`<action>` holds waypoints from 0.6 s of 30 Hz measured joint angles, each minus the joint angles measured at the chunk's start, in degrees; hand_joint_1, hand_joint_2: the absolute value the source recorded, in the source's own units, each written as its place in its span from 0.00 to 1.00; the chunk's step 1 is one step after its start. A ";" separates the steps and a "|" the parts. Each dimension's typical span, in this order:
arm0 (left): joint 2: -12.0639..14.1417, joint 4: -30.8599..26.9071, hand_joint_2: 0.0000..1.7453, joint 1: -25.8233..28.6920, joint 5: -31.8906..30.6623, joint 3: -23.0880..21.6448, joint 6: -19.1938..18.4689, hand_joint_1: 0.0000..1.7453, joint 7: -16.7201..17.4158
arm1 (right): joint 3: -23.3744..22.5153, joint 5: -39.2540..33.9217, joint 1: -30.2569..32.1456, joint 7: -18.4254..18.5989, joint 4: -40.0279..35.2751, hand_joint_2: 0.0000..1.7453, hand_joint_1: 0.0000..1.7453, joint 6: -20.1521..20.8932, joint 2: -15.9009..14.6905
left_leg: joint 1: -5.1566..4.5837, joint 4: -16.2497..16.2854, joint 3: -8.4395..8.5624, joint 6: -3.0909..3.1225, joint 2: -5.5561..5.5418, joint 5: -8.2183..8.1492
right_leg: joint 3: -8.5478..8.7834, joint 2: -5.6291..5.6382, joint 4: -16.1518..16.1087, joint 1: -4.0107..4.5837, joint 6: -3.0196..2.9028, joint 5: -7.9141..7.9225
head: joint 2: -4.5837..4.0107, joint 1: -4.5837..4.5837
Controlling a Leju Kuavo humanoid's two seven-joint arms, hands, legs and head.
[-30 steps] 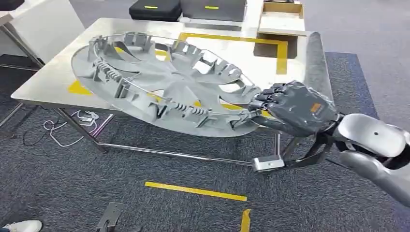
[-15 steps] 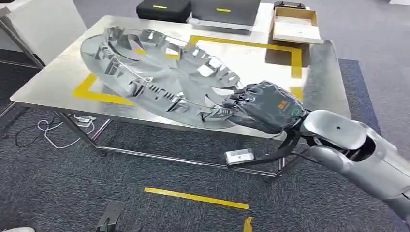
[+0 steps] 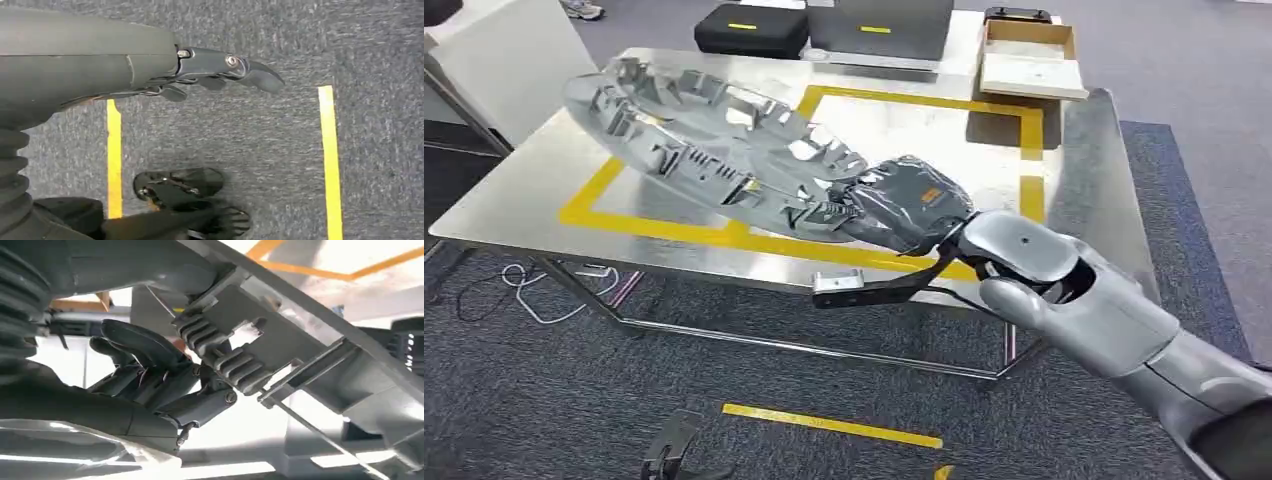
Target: Take the parts from the cabinet and place them on the table.
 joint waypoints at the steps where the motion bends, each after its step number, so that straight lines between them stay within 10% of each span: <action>1: 0.09 0.00 1.00 0.22 0.00 -0.09 0.00 0.00 0.22 | 0.02 0.07 0.13 0.20 1.53 1.00 1.00 -0.26 0.57 | 0.19 0.95 -1.19 -0.41 0.01 0.15 | 0.30 0.05 0.13 -0.21 0.36 -0.41 | 0.00 0.00; 5: 0.33 0.00 1.00 0.50 -0.20 -0.90 -0.04 0.00 0.48 | 0.02 0.46 0.46 0.74 8.66 1.00 1.00 -0.50 2.91 | 1.76 -12.78 1.91 -2.79 0.13 11.37 | 1.84 0.03 2.02 -1.55 1.98 -2.95 | 0.00 -0.04; 6: 0.02 0.13 1.00 0.56 -0.28 -0.96 -0.22 0.00 0.50 | 0.02 0.52 0.67 0.94 10.53 1.00 1.00 -0.72 3.43 | 1.05 -12.25 1.58 -2.85 -0.14 9.58 | 1.65 0.16 2.36 -1.49 2.31 -3.21 | 0.00 -0.44; 8: 0.11 0.13 1.00 0.51 -0.31 -1.20 -0.20 0.00 0.81 | -0.13 1.07 1.29 0.96 14.05 1.00 1.00 -1.47 4.46 | 0.86 -12.86 1.48 -0.40 -0.06 10.04 | 0.84 0.15 2.73 -1.35 2.83 -3.67 | 0.02 -0.28; 11: 0.04 0.11 1.00 0.35 -0.17 -1.57 0.02 0.00 1.14 | -0.54 1.96 1.85 1.07 19.15 1.00 1.00 -3.10 5.87 | 0.96 -12.75 1.88 0.60 -0.11 9.61 | 0.47 0.12 3.29 -1.60 3.52 -4.76 | 0.00 -0.11; 15: 0.11 0.13 1.00 0.07 0.37 -1.84 0.46 0.00 1.35 | -1.40 2.25 2.56 1.27 23.78 1.00 1.00 -4.33 6.84 | 0.58 -12.76 2.55 1.66 -0.09 8.80 | -9.23 0.11 19.73 -1.62 3.88 -10.08 | 0.00 0.20; 18: 0.15 0.13 1.00 0.26 0.81 -1.84 0.50 0.00 1.48 | -2.01 2.91 3.45 1.86 26.57 1.00 1.00 -4.74 6.99 | 0.21 -12.77 3.48 1.92 -0.32 8.14 | -10.43 0.13 18.01 -1.30 2.97 -5.68 | 0.00 0.24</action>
